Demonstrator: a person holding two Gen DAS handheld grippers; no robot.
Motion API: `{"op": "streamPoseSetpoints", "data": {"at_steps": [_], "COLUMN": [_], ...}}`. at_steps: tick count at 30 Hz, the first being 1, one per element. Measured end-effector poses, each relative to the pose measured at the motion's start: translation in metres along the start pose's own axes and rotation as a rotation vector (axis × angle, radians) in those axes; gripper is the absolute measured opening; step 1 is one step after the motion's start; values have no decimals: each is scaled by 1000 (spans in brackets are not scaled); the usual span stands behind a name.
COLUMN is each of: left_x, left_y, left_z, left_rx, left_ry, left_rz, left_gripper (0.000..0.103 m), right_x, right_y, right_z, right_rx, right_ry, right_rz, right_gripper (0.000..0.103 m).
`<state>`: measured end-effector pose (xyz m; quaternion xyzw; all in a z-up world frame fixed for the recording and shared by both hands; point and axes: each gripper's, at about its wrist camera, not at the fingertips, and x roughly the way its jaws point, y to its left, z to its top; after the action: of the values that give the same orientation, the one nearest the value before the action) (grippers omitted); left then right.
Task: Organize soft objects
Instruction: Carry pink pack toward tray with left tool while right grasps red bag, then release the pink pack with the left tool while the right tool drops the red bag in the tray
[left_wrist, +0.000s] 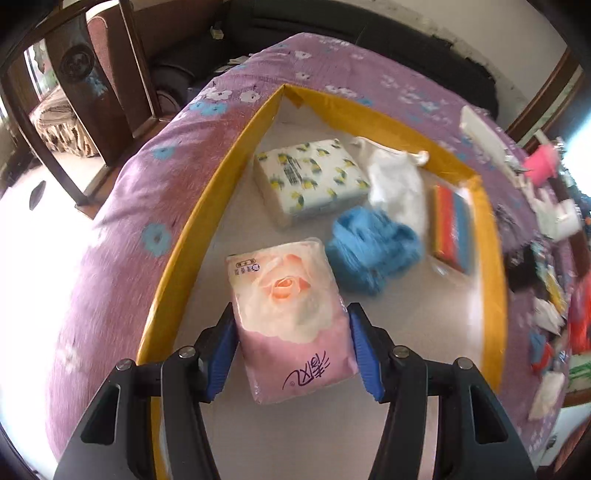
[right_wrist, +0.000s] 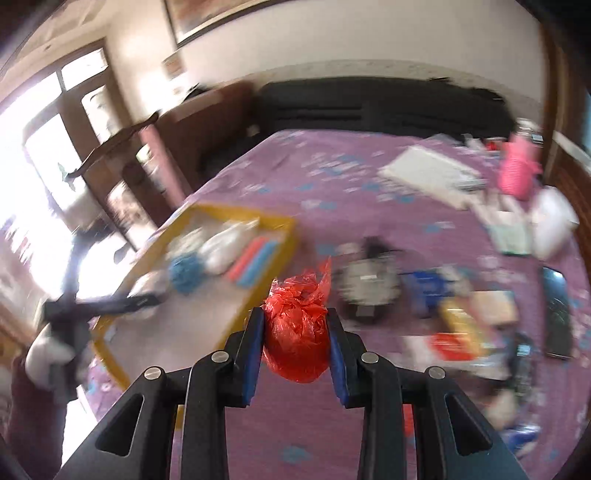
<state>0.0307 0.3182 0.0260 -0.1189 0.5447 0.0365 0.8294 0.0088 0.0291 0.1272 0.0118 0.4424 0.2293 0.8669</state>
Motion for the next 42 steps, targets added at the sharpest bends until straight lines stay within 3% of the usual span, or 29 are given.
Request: {"op": "streamPoseSetpoints", "data": {"at_steps": [7,9,19,21,23,26,31,34,35,37,39,40,41,42], "left_x": [15,10,-61,-73,-84,-95,-111,-120,-123,-128,-129,-128,-125,-122], "left_y": [-14,-11,17,23,28,28,10,-5,-13,-28,-42,-49,-60,-70], "left_z": [30,29,-7,-14,-22,-31,-50,-62,-67,-78,-87,-91,-97,-100], "left_rx": [11,-9,-42,-55,-68,-61,-3,12,18,22,13,10,13,23], "left_ry": [-43,-43,-213,-244,-277,-307,-351,-367,-372,-373,-371,-370,-367,-362], "left_rz": [16,-29,-125,-124,-121,-103,-88,-122,-140,-184,-241,-264,-287,-297], "left_gripper": [60,60,75,76,76,76,76,76,76,77,80,81,81,81], "right_x": [49,63,132,140,140,121,43,-19,-48,-83,-95,-92,-84,-80], "right_y": [38,46,64,63,62,62,50,26,9,-24,-55,-70,-98,-115], "right_z": [11,14,18,18,19,24,30,22,13,-2,-14,-17,-24,-30], "right_rx": [5,-4,-40,-42,-56,-73,-100,-87,-76,-36,11,38,97,145], "right_ry": [74,97,197,191,175,132,-32,-195,-298,-413,-397,-341,-231,-181], "right_rz": [76,71,48,23,-15,-5,-61,-102,-122,-154,-223,-267,-298,-295], "right_gripper": [35,35,35,38,49,50,73,76,79,103,103,103,103,98]}}
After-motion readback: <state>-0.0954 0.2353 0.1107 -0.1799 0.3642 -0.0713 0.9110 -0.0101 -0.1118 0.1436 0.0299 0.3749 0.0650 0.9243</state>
